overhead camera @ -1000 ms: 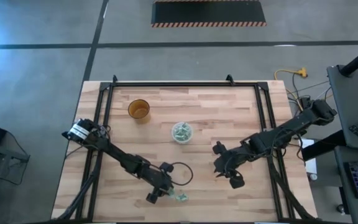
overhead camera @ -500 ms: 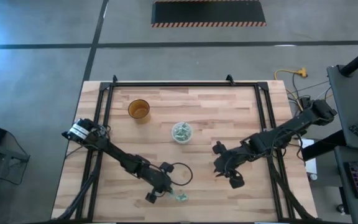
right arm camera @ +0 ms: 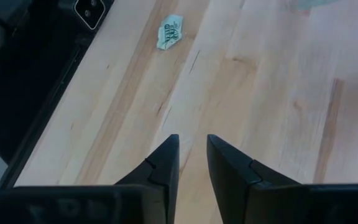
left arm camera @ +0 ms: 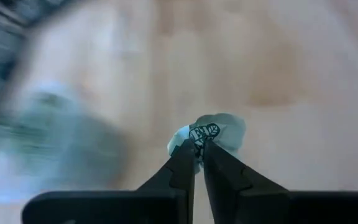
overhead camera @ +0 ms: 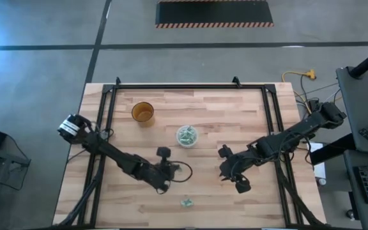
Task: Pick and place Stevia / Truvia into bins
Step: Put the left stevia packet into the transparent container, then put the stevia packet into the transparent container
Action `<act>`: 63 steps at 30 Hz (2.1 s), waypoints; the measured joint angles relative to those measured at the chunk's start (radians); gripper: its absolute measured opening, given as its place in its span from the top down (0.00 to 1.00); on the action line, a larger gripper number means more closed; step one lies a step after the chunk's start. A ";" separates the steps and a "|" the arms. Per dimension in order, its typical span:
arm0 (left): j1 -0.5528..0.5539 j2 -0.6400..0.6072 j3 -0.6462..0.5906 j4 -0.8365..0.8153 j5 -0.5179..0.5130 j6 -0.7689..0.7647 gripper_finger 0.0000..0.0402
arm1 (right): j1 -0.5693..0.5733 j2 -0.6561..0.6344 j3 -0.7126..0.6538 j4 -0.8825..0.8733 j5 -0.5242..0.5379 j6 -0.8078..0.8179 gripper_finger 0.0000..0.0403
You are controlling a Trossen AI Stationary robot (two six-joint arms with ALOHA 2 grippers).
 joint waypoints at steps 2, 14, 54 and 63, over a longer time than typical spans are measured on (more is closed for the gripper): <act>0.006 -0.016 0.002 0.019 -0.105 0.064 0.97 | 0.000 0.000 0.000 0.001 0.000 -0.006 0.82; 0.187 -0.052 0.003 0.071 -0.229 0.212 0.97 | 0.000 0.000 0.000 0.010 0.028 -0.011 0.83; 0.299 -0.085 0.020 -0.021 -0.237 0.176 0.60 | 0.000 0.000 0.000 0.023 0.056 -0.067 0.85; 0.171 -0.241 0.011 -0.146 -0.158 0.074 0.59 | 0.000 0.000 0.000 0.030 0.069 -0.071 0.85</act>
